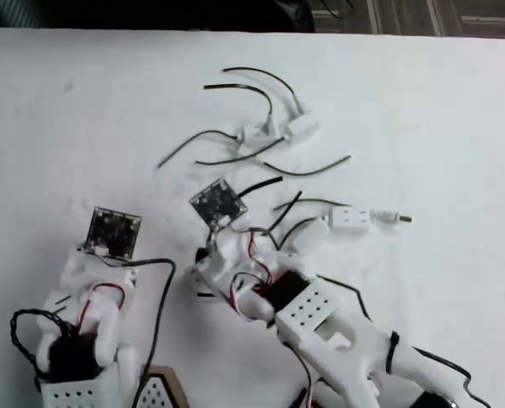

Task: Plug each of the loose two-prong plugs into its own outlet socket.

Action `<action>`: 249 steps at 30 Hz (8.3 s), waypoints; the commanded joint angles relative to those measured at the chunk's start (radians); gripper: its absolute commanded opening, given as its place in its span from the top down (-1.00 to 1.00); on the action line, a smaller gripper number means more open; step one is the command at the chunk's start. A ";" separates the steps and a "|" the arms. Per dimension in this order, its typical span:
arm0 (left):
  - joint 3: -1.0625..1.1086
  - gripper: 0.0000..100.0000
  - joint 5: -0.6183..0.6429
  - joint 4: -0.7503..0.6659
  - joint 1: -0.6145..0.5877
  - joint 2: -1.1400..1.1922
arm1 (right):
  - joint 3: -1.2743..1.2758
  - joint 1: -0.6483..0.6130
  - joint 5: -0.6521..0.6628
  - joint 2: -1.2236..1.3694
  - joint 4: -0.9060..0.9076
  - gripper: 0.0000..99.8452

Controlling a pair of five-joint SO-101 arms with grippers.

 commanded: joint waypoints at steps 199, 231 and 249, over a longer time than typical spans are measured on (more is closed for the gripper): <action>0.011 0.96 -0.040 -0.017 -0.008 -0.001 | -0.976 0.091 -0.249 0.584 0.935 0.96; 0.005 0.96 0.109 -0.201 -0.004 -0.001 | -0.143 -0.031 -0.014 -0.633 0.507 0.97; -0.232 0.96 0.198 -0.146 0.412 -0.001 | -0.066 -0.145 0.032 -0.731 0.501 0.97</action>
